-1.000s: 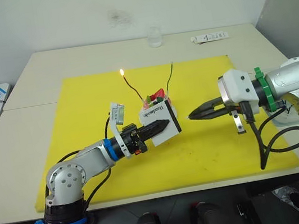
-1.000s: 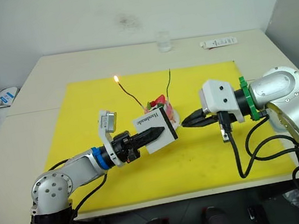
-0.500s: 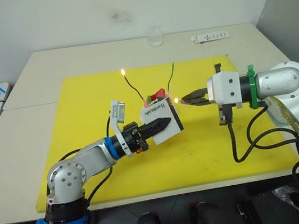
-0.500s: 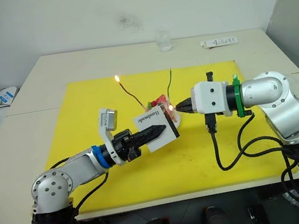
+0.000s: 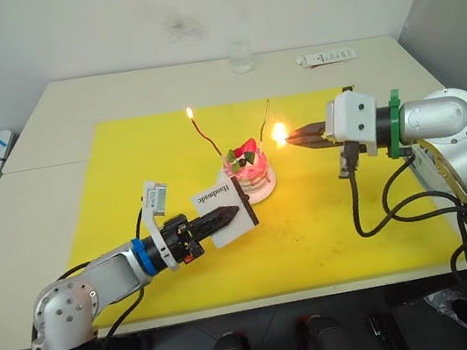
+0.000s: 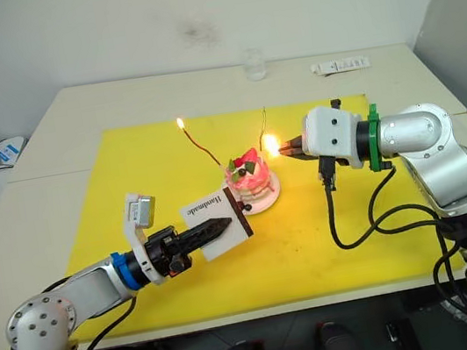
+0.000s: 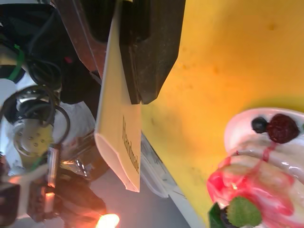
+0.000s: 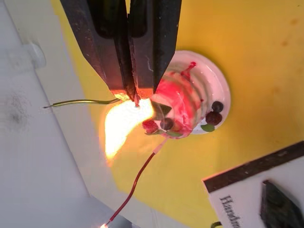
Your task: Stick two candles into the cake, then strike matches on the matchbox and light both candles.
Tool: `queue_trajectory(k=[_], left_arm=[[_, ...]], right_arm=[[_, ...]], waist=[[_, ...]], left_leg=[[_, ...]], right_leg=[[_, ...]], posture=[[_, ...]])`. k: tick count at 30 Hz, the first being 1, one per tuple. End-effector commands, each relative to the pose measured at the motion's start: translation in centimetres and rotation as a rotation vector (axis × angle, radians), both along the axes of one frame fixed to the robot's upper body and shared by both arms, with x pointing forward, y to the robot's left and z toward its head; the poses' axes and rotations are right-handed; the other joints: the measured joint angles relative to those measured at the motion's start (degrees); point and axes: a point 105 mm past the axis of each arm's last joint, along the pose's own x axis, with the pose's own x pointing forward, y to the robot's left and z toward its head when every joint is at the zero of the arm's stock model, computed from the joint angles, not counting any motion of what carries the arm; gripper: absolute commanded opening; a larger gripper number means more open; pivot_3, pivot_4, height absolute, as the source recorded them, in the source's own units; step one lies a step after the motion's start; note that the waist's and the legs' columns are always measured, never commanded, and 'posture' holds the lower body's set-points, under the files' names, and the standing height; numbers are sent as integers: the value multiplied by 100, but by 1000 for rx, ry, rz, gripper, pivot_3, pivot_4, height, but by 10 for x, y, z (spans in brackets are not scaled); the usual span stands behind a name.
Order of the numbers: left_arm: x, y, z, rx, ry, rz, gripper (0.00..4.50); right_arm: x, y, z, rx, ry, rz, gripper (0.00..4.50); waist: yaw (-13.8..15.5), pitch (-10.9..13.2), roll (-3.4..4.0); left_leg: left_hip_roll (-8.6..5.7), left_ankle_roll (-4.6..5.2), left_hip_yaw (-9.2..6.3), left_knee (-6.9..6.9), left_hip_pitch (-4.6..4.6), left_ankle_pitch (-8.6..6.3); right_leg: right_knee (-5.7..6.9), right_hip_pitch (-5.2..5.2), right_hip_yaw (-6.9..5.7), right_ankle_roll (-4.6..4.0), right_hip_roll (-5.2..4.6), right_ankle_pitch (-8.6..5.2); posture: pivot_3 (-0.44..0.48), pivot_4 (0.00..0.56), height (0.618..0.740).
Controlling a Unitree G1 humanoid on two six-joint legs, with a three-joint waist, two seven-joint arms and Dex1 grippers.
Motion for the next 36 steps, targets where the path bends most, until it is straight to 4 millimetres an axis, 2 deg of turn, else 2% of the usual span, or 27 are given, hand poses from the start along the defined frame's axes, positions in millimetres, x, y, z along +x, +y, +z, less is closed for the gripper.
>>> queue_trajectory(k=[1, 10, 24, 36], left_arm=[[-15, -6, 13, -21, -48, -54, 0], [-26, -12, 18, -47, -45, -69, 0], [-29, -16, 20, -49, -46, -90, 0], [-29, -19, 20, -44, -48, -106, 0]], right_arm=[[13, -8, 14, 60, -39, -75, 30], [35, -10, 23, 112, -69, -147, 30], [51, -5, 33, 146, -122, -182, 30], [51, 1, 36, 159, -128, -172, 30]], waist=[[2, 0, 0], [0, 0, 0], [-1, 0, 0], [0, 0, 0]], left_leg=[[-2, 0, 3, 1, 1, 0], [-8, 0, 14, 0, 0, 0], [-8, 0, 15, 0, 0, 0], [-5, 0, 15, -1, 0, 0]], right_leg=[[-1, 1, 1, 0, -5, 0], [-3, 0, 7, 3, -10, 2], [-3, 0, 7, 2, -1, 1], [-4, -1, 7, 2, -1, 1]], posture=[[0, 150, 740], [0, 150, 740], [0, 150, 740], [0, 150, 740]])
